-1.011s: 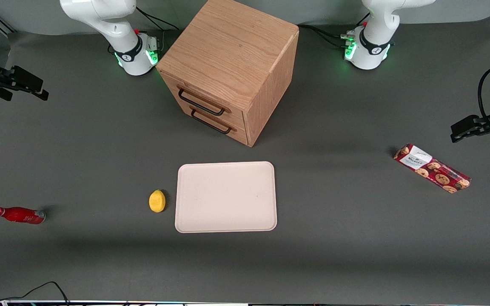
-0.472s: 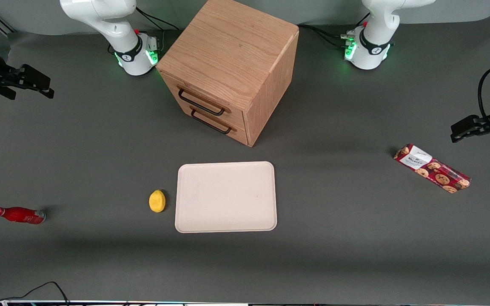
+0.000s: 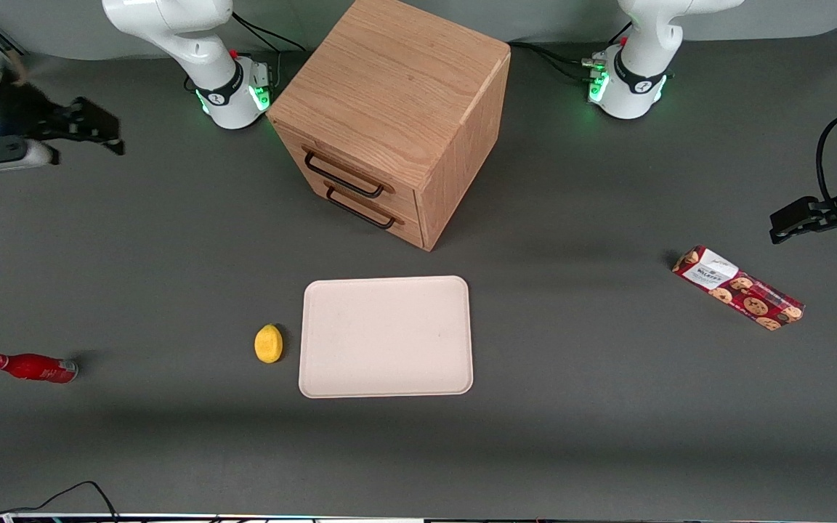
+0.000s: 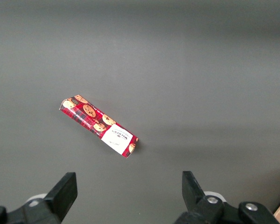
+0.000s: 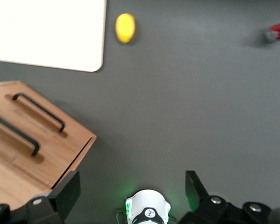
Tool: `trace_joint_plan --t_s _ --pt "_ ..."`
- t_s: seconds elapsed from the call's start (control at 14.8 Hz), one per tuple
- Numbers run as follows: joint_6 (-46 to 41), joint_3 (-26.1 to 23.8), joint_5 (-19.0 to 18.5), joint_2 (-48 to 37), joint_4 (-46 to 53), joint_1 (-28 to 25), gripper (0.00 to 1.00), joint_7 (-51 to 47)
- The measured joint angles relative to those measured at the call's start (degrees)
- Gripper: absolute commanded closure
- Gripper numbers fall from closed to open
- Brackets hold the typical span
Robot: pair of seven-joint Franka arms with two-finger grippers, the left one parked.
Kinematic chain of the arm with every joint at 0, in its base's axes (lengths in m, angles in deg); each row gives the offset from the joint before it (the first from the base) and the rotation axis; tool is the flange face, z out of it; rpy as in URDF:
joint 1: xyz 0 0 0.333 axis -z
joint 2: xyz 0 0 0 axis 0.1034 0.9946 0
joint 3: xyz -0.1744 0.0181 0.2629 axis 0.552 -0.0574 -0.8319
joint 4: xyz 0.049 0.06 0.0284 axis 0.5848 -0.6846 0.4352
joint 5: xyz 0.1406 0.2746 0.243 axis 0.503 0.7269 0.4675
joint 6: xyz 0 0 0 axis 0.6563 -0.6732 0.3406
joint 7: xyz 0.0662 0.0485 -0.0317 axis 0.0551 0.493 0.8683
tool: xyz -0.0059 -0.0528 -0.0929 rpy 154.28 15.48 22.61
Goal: Open upper drawer
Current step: 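Move the right gripper toward the cabinet's upper drawer handle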
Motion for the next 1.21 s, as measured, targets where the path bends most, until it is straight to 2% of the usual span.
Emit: trace_joint_plan --t_s 0.34,0.54,0.67,0.88,1.01,1.21 --pt "-0.3 -11.4 1.8 0.6 -1.2 -0.5 0.0 -0.1" --pt "-0.2 -15.4 2.8 1.6 -1.5 -0.6 0.0 -0.1" --pt "-0.2 -16.0 3.7 2.4 -1.5 -0.6 0.0 0.2" --pt "-0.1 -15.8 8.6 4.8 -1.3 -0.5 0.0 3.3" --pt "0.3 -15.9 10.6 7.0 -1.1 -0.5 0.0 7.7" --pt "1.4 -17.0 12.1 10.6 0.2 -0.6 0.0 12.6"
